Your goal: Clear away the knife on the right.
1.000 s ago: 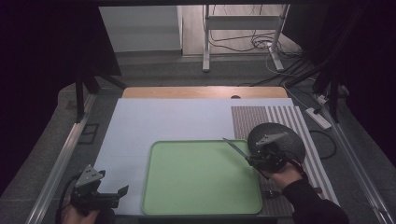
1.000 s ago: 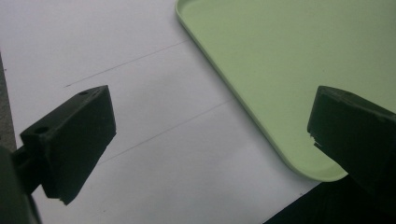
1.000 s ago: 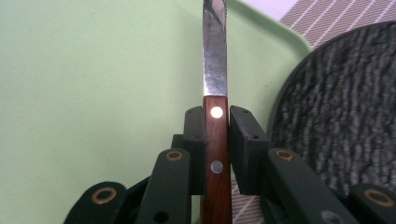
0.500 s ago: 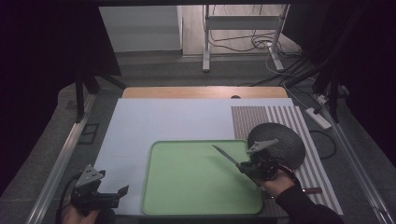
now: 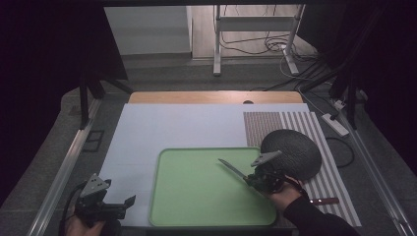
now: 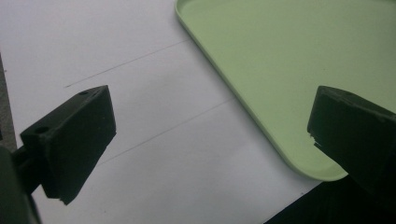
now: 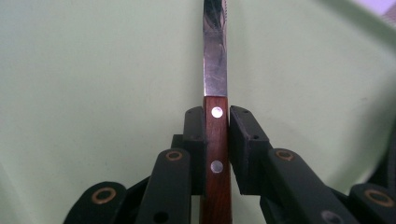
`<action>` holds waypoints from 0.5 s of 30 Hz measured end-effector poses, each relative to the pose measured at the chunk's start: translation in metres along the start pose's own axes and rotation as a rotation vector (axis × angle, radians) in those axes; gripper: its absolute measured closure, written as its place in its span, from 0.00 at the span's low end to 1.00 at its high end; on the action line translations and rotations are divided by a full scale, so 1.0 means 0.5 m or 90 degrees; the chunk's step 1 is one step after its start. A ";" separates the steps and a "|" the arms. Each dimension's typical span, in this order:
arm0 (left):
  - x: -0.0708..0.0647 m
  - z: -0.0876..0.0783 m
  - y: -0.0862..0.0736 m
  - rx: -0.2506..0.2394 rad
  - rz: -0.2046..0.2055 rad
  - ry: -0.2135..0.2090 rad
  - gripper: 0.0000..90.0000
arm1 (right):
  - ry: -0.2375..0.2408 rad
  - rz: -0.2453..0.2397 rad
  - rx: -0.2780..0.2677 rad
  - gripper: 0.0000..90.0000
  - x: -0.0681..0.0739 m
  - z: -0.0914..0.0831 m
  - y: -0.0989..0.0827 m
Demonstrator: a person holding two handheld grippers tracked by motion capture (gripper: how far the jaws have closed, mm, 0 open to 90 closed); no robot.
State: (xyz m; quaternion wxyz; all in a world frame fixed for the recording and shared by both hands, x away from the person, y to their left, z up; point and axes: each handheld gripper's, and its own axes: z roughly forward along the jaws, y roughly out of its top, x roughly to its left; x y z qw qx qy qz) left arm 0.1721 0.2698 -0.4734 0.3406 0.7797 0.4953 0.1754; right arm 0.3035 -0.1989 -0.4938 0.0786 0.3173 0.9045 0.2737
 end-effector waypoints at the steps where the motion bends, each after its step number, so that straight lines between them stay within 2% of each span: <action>1: 0.000 0.000 0.000 0.000 0.000 0.000 0.02 | -0.001 -0.004 0.007 0.86 0.003 0.005 0.000; 8: 0.000 0.000 0.000 0.000 0.001 -0.001 0.02 | 0.004 -0.025 0.052 0.85 0.013 0.025 -0.005; 12: 0.000 0.001 0.000 0.001 0.002 0.000 0.02 | 0.004 -0.027 0.053 0.84 0.014 0.025 -0.005; 15: 0.000 0.001 0.001 0.002 0.001 0.000 0.02 | 0.021 -0.005 0.049 0.70 0.006 0.020 -0.004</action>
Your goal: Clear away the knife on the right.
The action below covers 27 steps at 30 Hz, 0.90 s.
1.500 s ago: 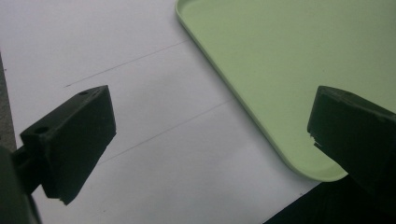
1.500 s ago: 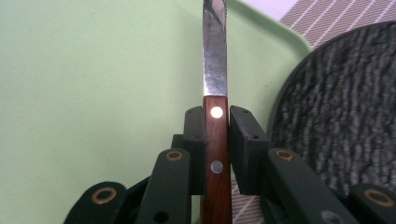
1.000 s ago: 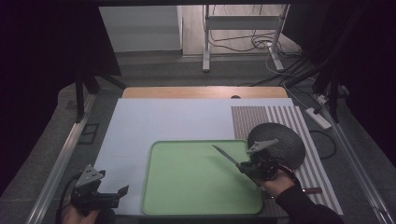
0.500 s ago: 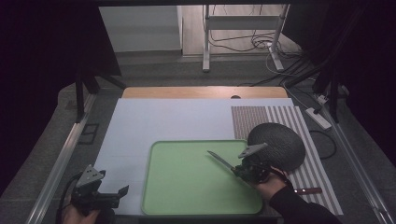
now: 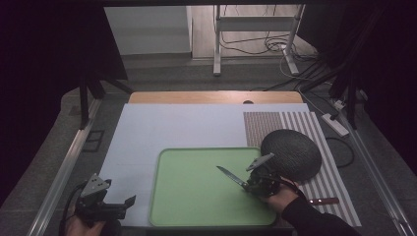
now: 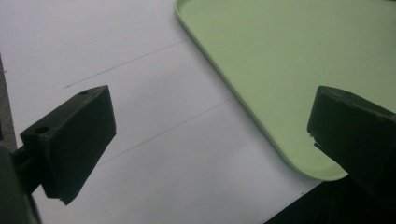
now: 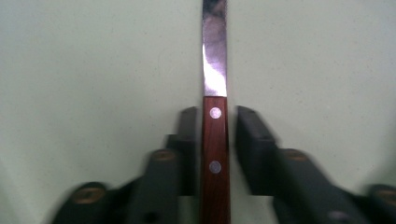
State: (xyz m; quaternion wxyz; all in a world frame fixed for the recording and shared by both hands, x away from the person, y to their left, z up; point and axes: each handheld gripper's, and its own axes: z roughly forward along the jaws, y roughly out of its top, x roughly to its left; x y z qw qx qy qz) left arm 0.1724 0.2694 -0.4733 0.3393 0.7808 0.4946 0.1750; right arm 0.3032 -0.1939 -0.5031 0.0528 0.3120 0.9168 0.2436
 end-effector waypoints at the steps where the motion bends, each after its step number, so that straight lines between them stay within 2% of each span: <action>1: 0.000 0.000 0.000 0.000 0.000 0.000 0.02 | 0.003 0.007 -0.012 0.68 -0.003 -0.006 0.001; 3: 0.000 0.000 0.000 0.001 -0.001 0.000 0.02 | 0.009 0.012 -0.036 0.72 -0.009 -0.018 0.006; 4: 0.000 0.000 0.000 0.001 -0.001 0.000 0.02 | 0.016 0.007 -0.042 0.81 -0.010 -0.023 0.009; 6: 0.001 0.001 0.000 0.001 -0.001 0.000 0.02 | 0.034 -0.015 -0.041 0.95 -0.005 -0.024 0.020; 7: 0.001 0.001 0.000 0.001 -0.001 0.001 0.02 | 0.034 -0.034 -0.036 0.99 0.001 -0.021 0.027; 11: 0.000 0.001 0.000 0.002 0.000 0.002 0.02 | 0.038 -0.086 -0.005 0.99 0.025 0.013 0.055; 13: 0.000 0.001 0.000 0.002 0.000 0.001 0.02 | 0.039 -0.100 0.018 0.99 0.028 0.035 0.058; 15: 0.000 0.001 0.000 0.001 0.000 0.001 0.02 | 0.043 -0.088 0.019 0.99 0.021 0.041 0.056; 20: -0.001 0.000 0.000 0.002 0.005 0.002 0.02 | 0.015 -0.060 0.021 0.99 -0.007 0.028 0.043; 27: 0.000 0.000 0.000 0.000 0.002 -0.001 0.02 | -0.008 -0.019 0.022 0.99 -0.047 0.006 0.016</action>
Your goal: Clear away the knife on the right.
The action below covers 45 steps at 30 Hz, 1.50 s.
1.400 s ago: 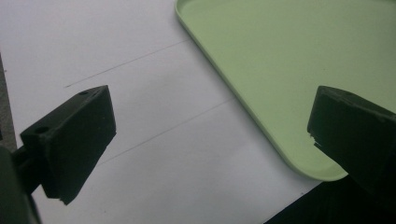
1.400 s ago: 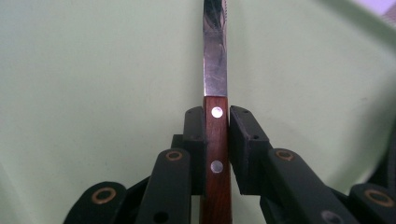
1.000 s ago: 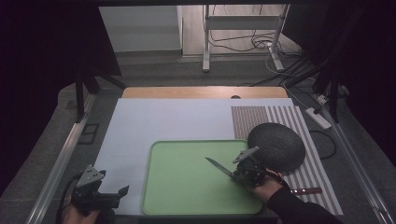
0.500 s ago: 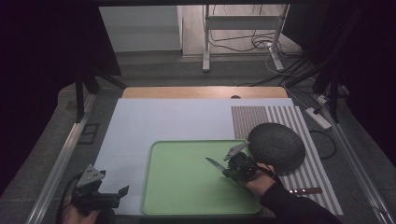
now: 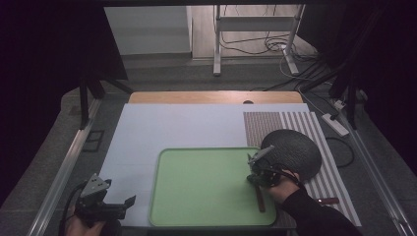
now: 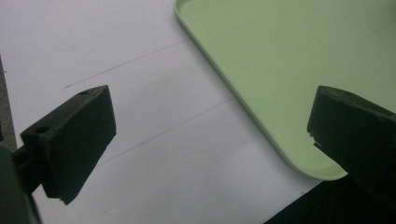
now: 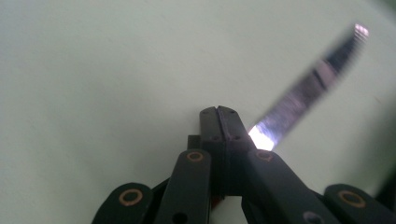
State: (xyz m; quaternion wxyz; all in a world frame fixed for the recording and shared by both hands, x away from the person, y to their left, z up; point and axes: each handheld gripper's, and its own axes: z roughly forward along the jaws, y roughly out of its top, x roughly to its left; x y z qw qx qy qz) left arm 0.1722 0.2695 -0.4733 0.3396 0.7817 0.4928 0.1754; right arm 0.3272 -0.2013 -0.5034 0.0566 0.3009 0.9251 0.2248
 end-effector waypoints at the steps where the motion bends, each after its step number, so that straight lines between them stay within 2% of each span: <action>1: 0.000 0.000 0.000 0.000 0.001 0.000 0.02 | -0.002 0.006 0.001 1.00 -0.004 -0.003 -0.004; 9: -0.001 0.000 0.000 0.001 0.003 0.002 0.02 | -0.007 0.041 0.009 0.99 -0.029 -0.018 -0.025; 15: 0.000 0.000 0.000 0.000 0.000 0.000 0.02 | -0.013 0.047 0.012 0.99 -0.034 -0.020 -0.027; 20: 0.001 0.000 -0.001 -0.002 -0.003 -0.001 0.02 | -0.003 0.043 -0.017 0.96 -0.030 -0.028 -0.021; 26: 0.001 0.000 0.000 -0.001 -0.004 -0.002 0.02 | -0.007 0.039 -0.056 0.77 -0.029 -0.042 -0.017; 30: 0.002 0.000 -0.001 -0.001 -0.004 -0.002 0.02 | -0.004 0.049 -0.077 0.61 -0.032 -0.051 -0.016; 34: 0.001 0.000 -0.001 -0.001 -0.004 -0.002 0.02 | 0.005 0.064 -0.089 0.39 -0.033 -0.058 -0.018; 37: 0.001 0.000 0.000 0.000 -0.003 -0.001 0.02 | -0.012 0.077 -0.100 0.18 -0.030 -0.072 -0.020; 42: 0.001 0.000 -0.001 0.000 -0.004 0.000 0.02 | -0.022 0.079 -0.120 0.11 -0.026 -0.102 -0.035; 45: 0.001 -0.001 -0.001 -0.001 -0.004 0.000 0.02 | -0.029 0.087 -0.129 0.03 -0.025 -0.115 -0.052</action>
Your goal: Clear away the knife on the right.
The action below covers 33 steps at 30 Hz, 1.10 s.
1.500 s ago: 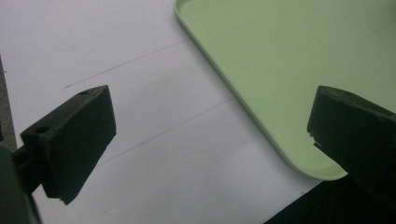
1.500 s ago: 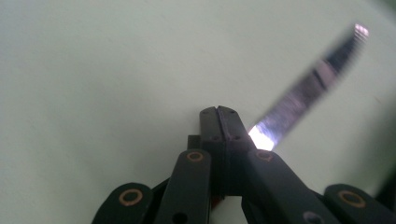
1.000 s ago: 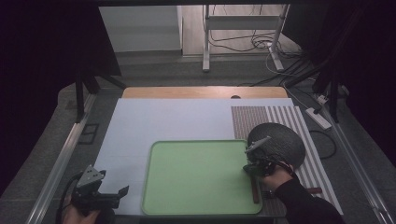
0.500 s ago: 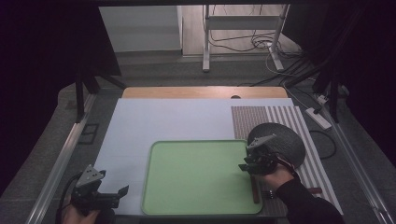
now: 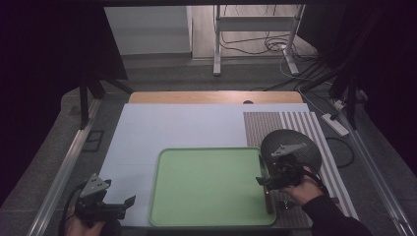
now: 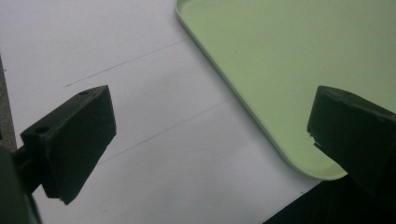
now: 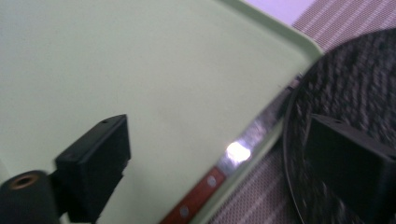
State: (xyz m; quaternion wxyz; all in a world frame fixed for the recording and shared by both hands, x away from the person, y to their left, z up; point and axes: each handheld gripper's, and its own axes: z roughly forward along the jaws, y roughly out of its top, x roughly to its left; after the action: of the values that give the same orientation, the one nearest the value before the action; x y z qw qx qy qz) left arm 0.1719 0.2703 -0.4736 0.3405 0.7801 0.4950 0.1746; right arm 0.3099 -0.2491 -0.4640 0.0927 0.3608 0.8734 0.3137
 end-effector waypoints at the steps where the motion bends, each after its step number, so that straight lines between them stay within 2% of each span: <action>1: 0.000 0.000 0.000 0.000 0.000 0.000 0.02 | -0.002 0.004 -0.004 0.03 -0.001 -0.005 -0.005; 16: 0.001 0.000 0.000 -0.001 -0.003 -0.002 0.02 | -0.057 0.058 -0.086 0.00 -0.013 -0.077 -0.068; 33: 0.000 -0.002 -0.001 -0.006 0.000 -0.001 0.02 | -0.096 0.108 -0.129 0.00 -0.012 -0.134 -0.131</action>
State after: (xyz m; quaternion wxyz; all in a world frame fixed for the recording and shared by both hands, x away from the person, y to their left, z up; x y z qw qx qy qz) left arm 0.1710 0.2706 -0.4734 0.3442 0.7786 0.4943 0.1761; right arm 0.2507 -0.3211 -0.4523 0.1672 0.4448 0.7940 0.3790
